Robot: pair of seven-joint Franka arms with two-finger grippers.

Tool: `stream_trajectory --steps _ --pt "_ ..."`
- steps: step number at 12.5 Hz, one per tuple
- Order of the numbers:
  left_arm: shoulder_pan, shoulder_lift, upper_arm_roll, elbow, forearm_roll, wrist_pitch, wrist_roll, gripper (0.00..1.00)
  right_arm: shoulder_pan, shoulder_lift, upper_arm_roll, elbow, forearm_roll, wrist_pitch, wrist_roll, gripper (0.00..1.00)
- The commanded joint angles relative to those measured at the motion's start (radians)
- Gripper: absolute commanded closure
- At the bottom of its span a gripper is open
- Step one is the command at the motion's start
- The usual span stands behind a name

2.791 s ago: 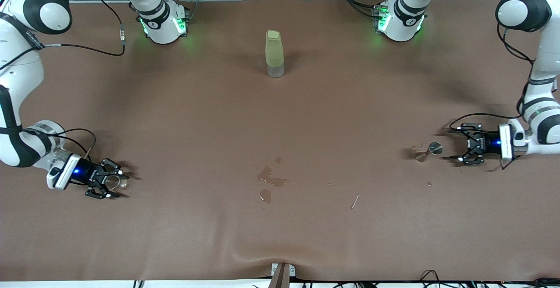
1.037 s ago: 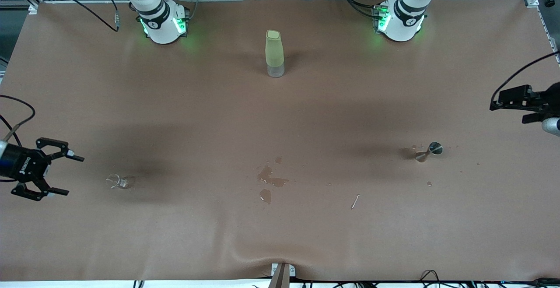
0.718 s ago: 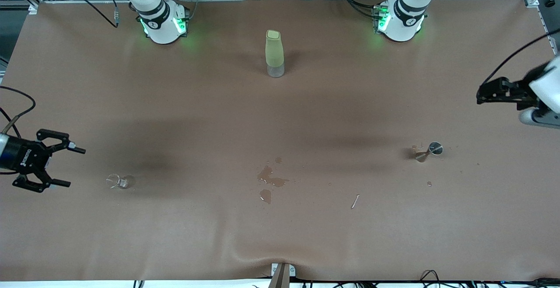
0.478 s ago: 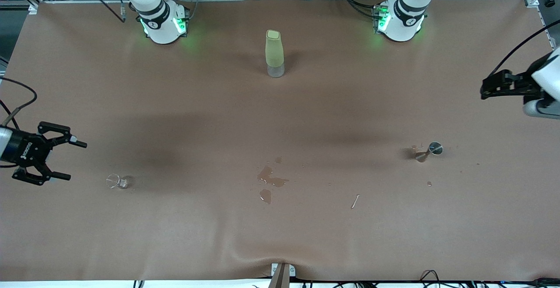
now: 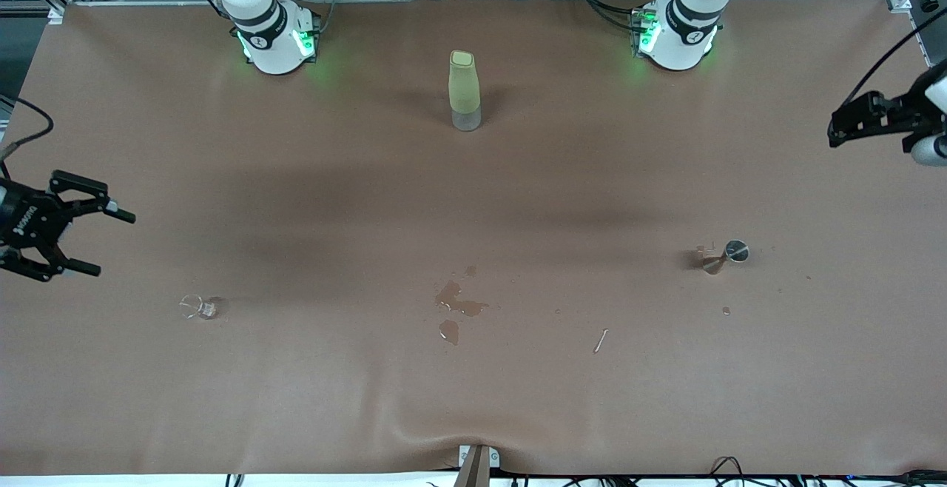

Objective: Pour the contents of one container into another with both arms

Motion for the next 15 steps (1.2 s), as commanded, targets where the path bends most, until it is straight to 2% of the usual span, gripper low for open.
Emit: stream_trajectory --steps 1,5,9,11,15 --pt "0.01 -0.081 -0.002 -0.096 -0.022 0.039 -0.092 0.0 0.051 -0.122 -0.021 -0.088 -0.116 0.008 0.181 0.0" --pt "-0.001 -0.153 -0.004 -0.193 -0.025 0.108 -0.141 0.0 0.085 -0.212 -0.021 -0.11 -0.344 -0.015 0.408 0.0" --pt "-0.004 -0.148 0.002 -0.182 -0.111 0.108 -0.14 0.0 0.117 -0.241 -0.027 -0.116 -0.467 -0.072 0.556 0.0" --pt "-0.013 -0.148 0.007 -0.184 -0.111 0.108 -0.138 0.0 0.129 -0.251 -0.023 -0.11 -0.526 -0.125 0.72 0.0" --pt "-0.023 -0.148 0.015 -0.19 -0.108 0.1 -0.12 0.0 0.126 -0.297 0.005 -0.113 -0.611 -0.156 0.862 0.0"
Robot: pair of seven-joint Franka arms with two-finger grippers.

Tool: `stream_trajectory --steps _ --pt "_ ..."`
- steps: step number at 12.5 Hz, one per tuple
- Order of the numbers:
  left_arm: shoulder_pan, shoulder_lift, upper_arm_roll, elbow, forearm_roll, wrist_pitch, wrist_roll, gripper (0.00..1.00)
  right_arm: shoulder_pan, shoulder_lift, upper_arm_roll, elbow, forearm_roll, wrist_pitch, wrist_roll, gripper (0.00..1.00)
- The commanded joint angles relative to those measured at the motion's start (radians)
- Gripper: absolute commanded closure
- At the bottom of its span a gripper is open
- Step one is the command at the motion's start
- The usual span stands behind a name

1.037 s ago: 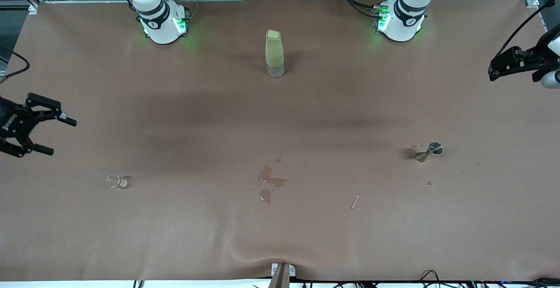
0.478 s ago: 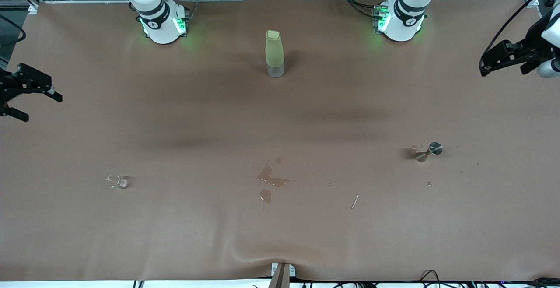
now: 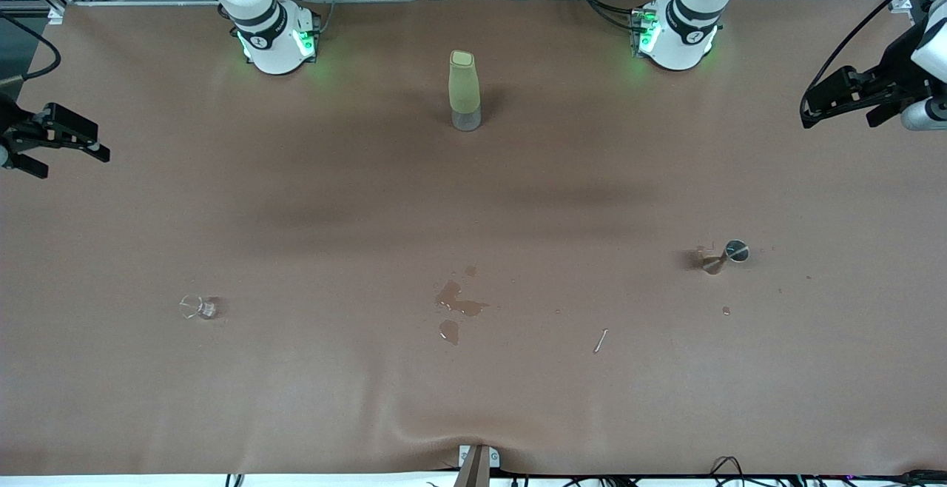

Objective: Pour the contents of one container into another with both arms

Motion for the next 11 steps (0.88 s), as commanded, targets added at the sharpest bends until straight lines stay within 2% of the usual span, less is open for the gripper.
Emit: stream_trajectory --steps 1,6,11 --pt "-0.016 -0.027 0.013 -0.032 -0.011 0.01 0.004 0.0 -0.003 -0.06 0.009 -0.026 -0.055 -0.044 0.095 0.0" --pt "-0.016 -0.03 0.013 -0.04 -0.01 0.01 0.004 0.0 0.001 -0.069 0.007 -0.02 -0.057 -0.08 0.25 0.0" --pt "-0.022 -0.023 0.032 -0.021 -0.002 0.01 0.027 0.0 0.0 -0.069 0.009 -0.014 -0.059 -0.08 0.251 0.0"
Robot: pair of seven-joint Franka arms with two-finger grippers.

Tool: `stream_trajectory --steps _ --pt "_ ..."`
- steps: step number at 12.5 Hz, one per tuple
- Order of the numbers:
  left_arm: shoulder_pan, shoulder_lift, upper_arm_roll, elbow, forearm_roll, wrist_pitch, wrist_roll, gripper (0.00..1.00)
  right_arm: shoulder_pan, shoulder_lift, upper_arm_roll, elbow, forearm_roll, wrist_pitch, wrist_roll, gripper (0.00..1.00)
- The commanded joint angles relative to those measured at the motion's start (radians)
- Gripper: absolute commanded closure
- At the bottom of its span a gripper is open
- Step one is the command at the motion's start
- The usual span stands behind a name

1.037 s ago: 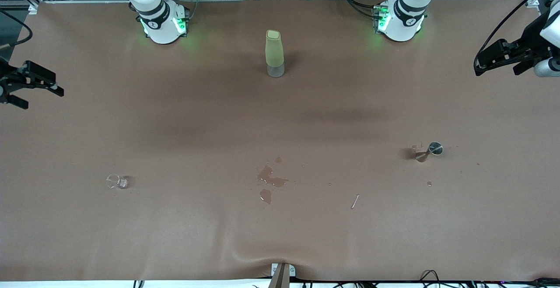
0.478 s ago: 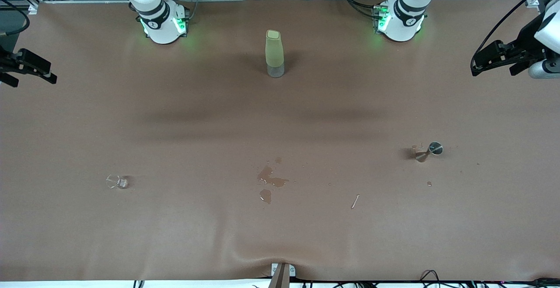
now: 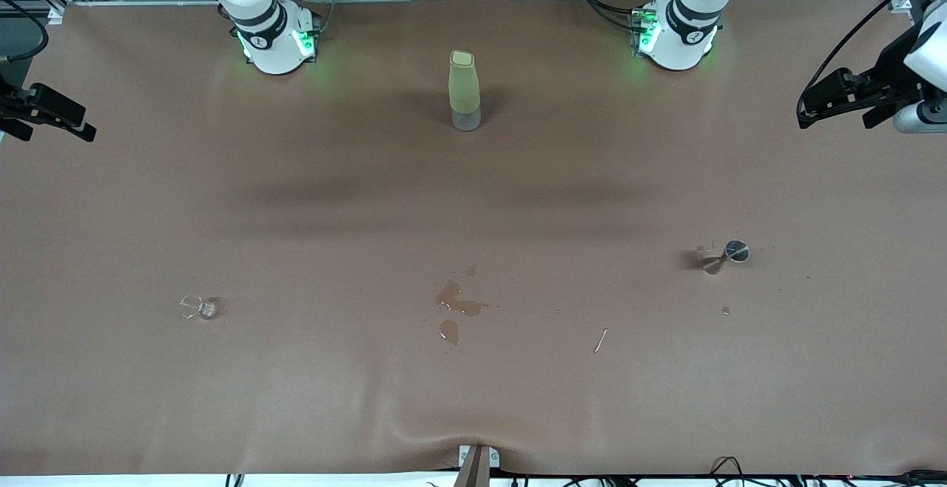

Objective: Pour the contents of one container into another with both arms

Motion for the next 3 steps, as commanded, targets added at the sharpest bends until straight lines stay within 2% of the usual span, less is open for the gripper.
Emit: stream_trajectory --steps 1,3 --pt "-0.019 -0.023 0.019 -0.009 0.01 0.01 0.005 0.0 0.001 -0.022 0.005 -0.014 -0.024 0.003 0.014 0.0" --pt "-0.021 -0.025 0.017 -0.008 0.05 0.01 0.0 0.0 0.004 -0.019 0.006 -0.014 -0.019 0.005 0.009 0.0"
